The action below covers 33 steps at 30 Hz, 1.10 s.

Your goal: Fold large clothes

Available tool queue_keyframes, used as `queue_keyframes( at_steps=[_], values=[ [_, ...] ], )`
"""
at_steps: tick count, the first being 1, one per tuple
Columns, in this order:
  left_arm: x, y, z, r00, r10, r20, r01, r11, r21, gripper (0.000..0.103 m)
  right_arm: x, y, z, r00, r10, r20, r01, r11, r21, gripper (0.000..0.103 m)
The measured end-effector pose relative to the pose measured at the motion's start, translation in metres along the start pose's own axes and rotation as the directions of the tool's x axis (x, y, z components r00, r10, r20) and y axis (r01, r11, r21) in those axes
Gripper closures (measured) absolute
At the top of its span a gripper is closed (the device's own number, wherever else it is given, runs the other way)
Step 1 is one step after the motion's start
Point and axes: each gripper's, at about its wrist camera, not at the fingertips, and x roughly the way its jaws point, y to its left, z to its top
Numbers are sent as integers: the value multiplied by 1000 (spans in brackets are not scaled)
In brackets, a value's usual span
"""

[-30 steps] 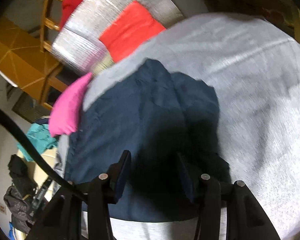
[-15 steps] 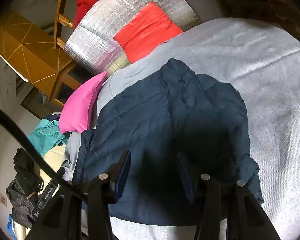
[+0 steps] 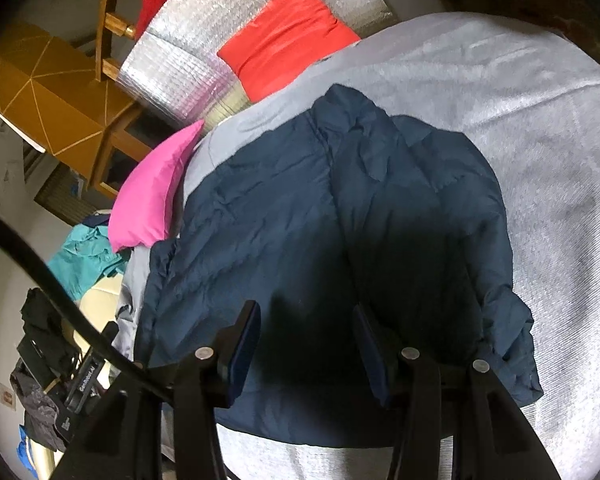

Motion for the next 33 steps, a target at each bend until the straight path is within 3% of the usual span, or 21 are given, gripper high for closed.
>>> queue_keyframes(
  at_steps=[9, 19, 21, 24, 26, 29, 33],
  values=[
    [8, -7, -7, 999, 27, -29, -25, 998, 52, 15, 10, 0, -5, 999, -26, -23, 25, 999, -37, 51],
    [11, -6, -8, 998, 47, -32, -45, 997, 68, 15, 6, -1, -5, 1000, -2, -27, 1, 1000, -32, 51],
    [12, -5, -8, 998, 51, -34, -48, 996, 71, 16, -2, 1, -4, 1000, 6, -6, -6, 999, -32, 51],
    [10, 1, -6, 998, 63, -23, -61, 995, 78, 15, -29, 1, 4, 994, -10, 107, 16, 998, -56, 46],
    [10, 13, -5, 997, 72, -13, -72, 996, 55, 15, -47, -8, 10, 984, -20, 179, 26, 999, -30, 43],
    [13, 39, -4, 998, 48, -34, -49, 998, -34, 15, -64, -34, 18, 965, -109, 239, 97, 993, 64, 33],
    [35, 60, -13, 986, -67, -154, 49, 991, -121, 16, -60, -67, 24, 969, -154, 192, 124, 980, 156, 32]
  ],
)
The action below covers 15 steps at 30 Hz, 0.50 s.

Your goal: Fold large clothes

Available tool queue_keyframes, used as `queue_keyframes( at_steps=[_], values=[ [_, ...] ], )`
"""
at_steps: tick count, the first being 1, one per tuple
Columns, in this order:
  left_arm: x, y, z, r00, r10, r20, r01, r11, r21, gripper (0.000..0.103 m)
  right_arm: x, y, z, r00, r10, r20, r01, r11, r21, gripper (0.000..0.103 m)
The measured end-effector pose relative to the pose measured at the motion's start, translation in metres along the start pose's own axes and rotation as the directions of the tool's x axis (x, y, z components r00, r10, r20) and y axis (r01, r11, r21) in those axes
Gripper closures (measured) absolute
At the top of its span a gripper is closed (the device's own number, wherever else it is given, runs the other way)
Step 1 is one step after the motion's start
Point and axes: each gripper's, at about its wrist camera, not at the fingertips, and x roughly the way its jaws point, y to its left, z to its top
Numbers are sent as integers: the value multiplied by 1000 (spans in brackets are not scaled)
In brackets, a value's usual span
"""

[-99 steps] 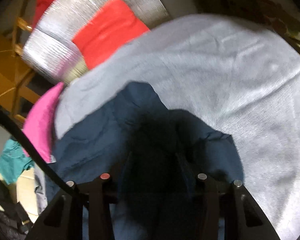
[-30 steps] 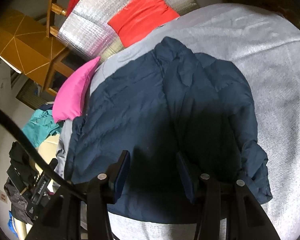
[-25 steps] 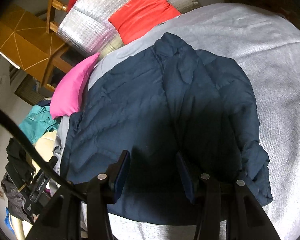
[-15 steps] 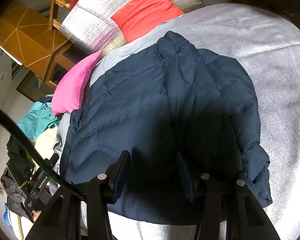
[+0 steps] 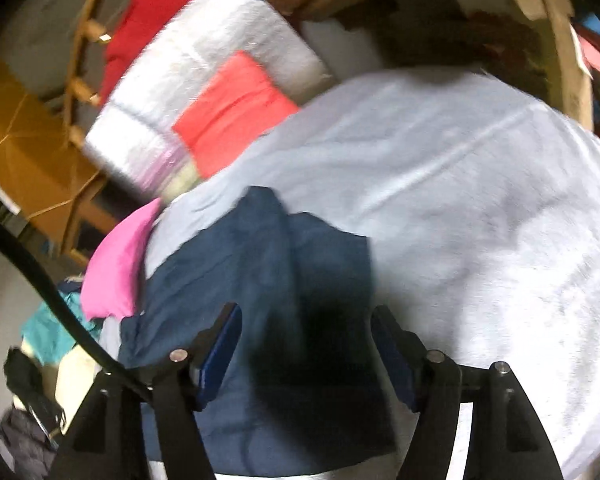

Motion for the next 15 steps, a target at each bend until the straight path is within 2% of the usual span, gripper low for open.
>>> queue_keyframes(
  at_steps=[3, 6, 8, 11, 14, 15],
  values=[
    [17, 2, -7, 990, -99, -101, 96, 995, -37, 16, 17, -12, -1, 997, 16, -75, -13, 999, 37, 32],
    [32, -1, -15, 959, -214, -186, 200, 976, -91, 15, 36, -14, -10, 986, 59, -156, -49, 996, 71, 32],
    [38, -1, -17, 953, -228, -201, 209, 971, -112, 15, 49, -14, -15, 979, 88, -186, -71, 993, 96, 31],
    [44, 5, -19, 942, -268, -201, 231, 954, -189, 15, 54, -3, -24, 977, 102, -187, -94, 994, 49, 31],
    [49, 13, -19, 935, -294, -198, 241, 937, -252, 15, 45, 14, -32, 985, 91, -147, -97, 995, -36, 47],
    [50, 13, -19, 937, -291, -194, 239, 937, -254, 15, 40, 21, -34, 988, 89, -128, -99, 992, -72, 50]
  ],
)
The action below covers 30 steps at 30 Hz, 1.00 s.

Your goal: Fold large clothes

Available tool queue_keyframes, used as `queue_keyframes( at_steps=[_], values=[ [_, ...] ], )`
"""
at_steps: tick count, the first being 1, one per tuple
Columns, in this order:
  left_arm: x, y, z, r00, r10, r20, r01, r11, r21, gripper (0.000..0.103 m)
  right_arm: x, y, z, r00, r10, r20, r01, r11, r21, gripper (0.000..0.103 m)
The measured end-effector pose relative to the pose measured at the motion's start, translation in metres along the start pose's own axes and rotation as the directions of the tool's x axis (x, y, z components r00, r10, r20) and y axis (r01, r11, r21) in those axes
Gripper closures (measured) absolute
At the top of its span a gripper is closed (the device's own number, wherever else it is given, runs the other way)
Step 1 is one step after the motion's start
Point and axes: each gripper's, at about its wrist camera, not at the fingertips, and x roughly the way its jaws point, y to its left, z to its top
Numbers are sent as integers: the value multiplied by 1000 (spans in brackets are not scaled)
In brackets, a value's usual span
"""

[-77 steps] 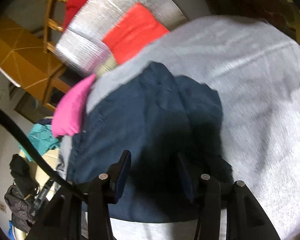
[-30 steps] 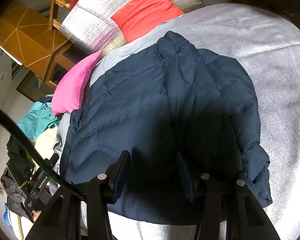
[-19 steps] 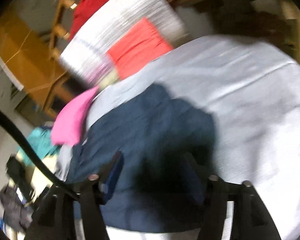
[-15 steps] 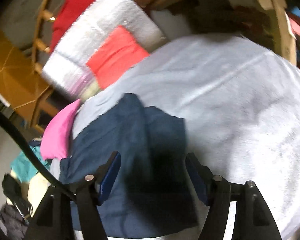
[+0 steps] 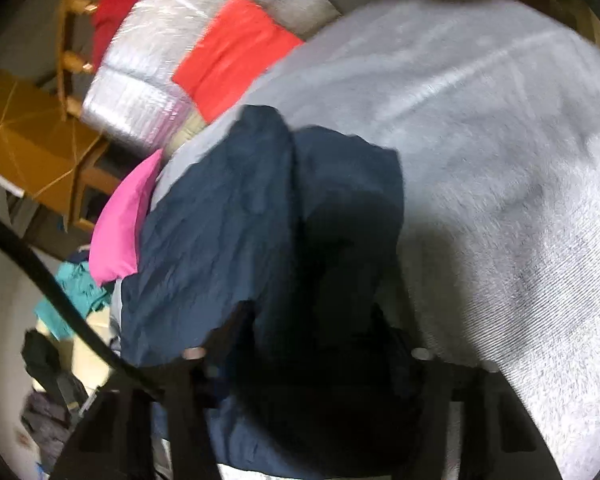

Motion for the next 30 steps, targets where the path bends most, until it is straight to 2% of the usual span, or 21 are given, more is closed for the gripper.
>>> queue_keyframes(
  at_steps=[3, 5, 7, 11, 14, 16, 18, 19, 21, 23, 24, 25, 26, 28, 29, 30],
  values=[
    [1, -2, -2, 1000, 15, 5, -15, 1000, 10, 15, -14, 17, -6, 999, -3, 54, 8, 996, -93, 51],
    [2, -1, -2, 1000, 22, 7, -22, 1000, 7, 15, -10, 18, -10, 998, -42, 41, 47, 992, -119, 51],
    [6, 0, -2, 1000, 26, 1, -26, 1000, 4, 13, 4, 9, -14, 992, -122, -21, 119, 986, -120, 51],
    [7, 2, 0, 999, 47, -1, -47, 999, 1, 13, 3, 9, -11, 992, -121, -32, 117, 988, -102, 49],
    [-7, -4, 1, 992, 116, 55, -118, 993, 30, 13, -9, 10, -7, 991, -133, -9, 132, 989, -62, 45],
    [-23, -9, 0, 976, 174, 129, -181, 982, 48, 13, -29, 14, -4, 978, -181, 101, 189, 980, -70, 45],
    [-44, -16, -5, 949, 218, 228, -238, 969, 65, 13, -46, 26, -5, 956, -202, 212, 224, 971, -87, 45],
    [-55, -22, -9, 936, 221, 274, -250, 965, 76, 13, -57, 34, -9, 944, -187, 274, 224, 969, -110, 45],
    [-68, -34, -17, 923, 193, 332, -241, 964, 110, 13, -65, 50, -17, 945, -112, 306, 172, 969, -175, 43],
    [-73, -54, -31, 922, 137, 361, -216, 958, 188, 13, -59, 69, -28, 960, -32, 278, 106, 962, -254, 43],
    [-72, -63, -36, 924, 118, 363, -208, 953, 219, 13, -49, 80, -38, 972, -10, 236, 82, 950, -301, 44],
    [-69, -74, -43, 931, 92, 354, -193, 946, 262, 13, -40, 87, -44, 980, -2, 197, 68, 942, -328, 46],
    [-63, -84, -49, 940, 70, 333, -177, 937, 301, 13, -29, 94, -53, 989, 5, 147, 47, 937, -347, 53],
    [-53, -96, -59, 955, 54, 293, -157, 928, 339, 13, -1, 103, -69, 999, -18, 46, 33, 933, -358, 55],
    [-45, -99, -63, 963, 52, 265, -145, 927, 346, 13, 9, 103, -73, 999, -46, 12, 47, 932, -360, 56],
    [-29, -100, -65, 976, 70, 207, -141, 927, 348, 13, 29, 102, -78, 993, -108, -47, 84, 928, -362, 55]
  ],
)
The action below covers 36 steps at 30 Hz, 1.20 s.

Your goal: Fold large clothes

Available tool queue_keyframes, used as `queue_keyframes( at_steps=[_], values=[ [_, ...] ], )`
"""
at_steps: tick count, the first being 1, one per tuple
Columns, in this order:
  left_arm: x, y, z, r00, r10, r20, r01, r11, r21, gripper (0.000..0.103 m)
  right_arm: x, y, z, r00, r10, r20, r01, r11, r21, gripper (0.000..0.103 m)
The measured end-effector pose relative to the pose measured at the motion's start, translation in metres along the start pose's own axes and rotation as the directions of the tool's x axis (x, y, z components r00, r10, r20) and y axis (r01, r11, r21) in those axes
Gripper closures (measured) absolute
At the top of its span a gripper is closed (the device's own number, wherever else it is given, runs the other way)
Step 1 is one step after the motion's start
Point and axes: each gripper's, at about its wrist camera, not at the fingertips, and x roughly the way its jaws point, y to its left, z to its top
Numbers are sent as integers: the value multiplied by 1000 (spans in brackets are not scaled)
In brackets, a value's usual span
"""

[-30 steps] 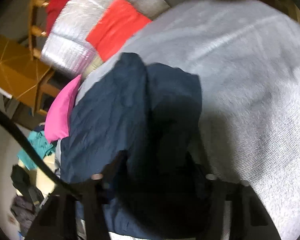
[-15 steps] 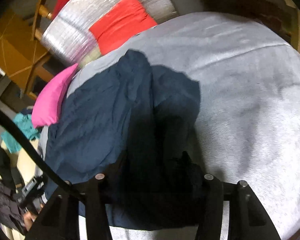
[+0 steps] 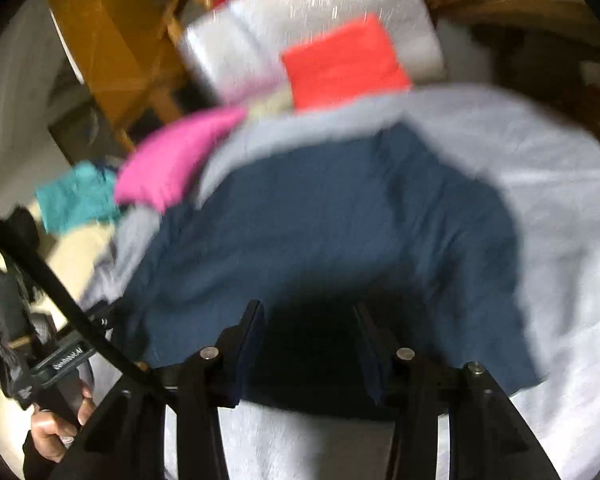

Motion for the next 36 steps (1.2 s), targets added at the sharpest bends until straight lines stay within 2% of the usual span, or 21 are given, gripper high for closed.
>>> queue_keyframes(
  at_steps=[2, 5, 7, 9, 13, 15, 17, 20, 23, 25, 27, 29, 31, 34, 36],
  values=[
    [35, -3, -10, 991, 15, -134, -15, 1000, 0, 7, 13, 3, -4, 999, -32, -36, 32, 999, -2, 55],
    [31, -3, -8, 992, 33, -118, -33, 999, 5, 6, 8, 3, -4, 999, -25, -33, 25, 1000, 2, 54],
    [22, -2, -10, 995, 42, -95, -41, 999, 14, 6, 0, 1, -4, 1000, -27, -2, 28, 999, 23, 53],
    [9, 0, -14, 994, 65, -84, -65, 998, -4, 6, -17, 7, -12, 998, -44, 49, 43, 999, 21, 40],
    [-37, -9, -24, 994, 108, 11, -108, 994, 13, 6, -65, 19, -28, 969, -119, 217, 126, 992, -15, 33],
    [-63, -14, -23, 989, 132, 61, -134, 990, 34, 6, -87, 23, -32, 951, -131, 280, 140, 990, -11, 26],
    [-94, -19, -19, 979, 165, 121, -172, 984, 51, 6, -97, 33, -32, 935, -130, 331, 137, 991, 1, 20],
    [-125, -26, -9, 957, 230, 178, -243, 968, 56, 5, -131, 46, -36, 904, -142, 402, 152, 988, 6, 19],
    [-154, -30, 0, 935, 298, 191, -312, 949, 49, 4, -156, 58, -36, 890, -148, 431, 172, 985, -16, 15],
    [-167, -32, 4, 928, 322, 188, -338, 940, 54, 4, -178, 65, -35, 883, -128, 453, 153, 988, -19, 14],
    [-188, -34, 4, 915, 333, 225, -351, 935, 45, 4, -196, 67, -37, 867, -117, 484, 137, 991, -5, 11],
    [-206, -34, 6, 910, 320, 264, -339, 940, 30, 4, -216, 69, -40, 848, -120, 516, 134, 991, 11, 2],
    [-224, -35, 5, 906, 310, 287, -329, 944, 17, 4, -235, 74, -42, 831, -150, 536, 170, 985, 12, 0],
    [-247, -38, 7, 895, 311, 321, -328, 945, 0, 4, -256, 80, -43, 823, -193, 534, 220, 975, 14, 0],
    [-263, -39, 7, 894, 291, 342, -306, 952, -10, 4, -265, 81, -43, 826, -199, 528, 227, 974, 11, 0]
  ],
)
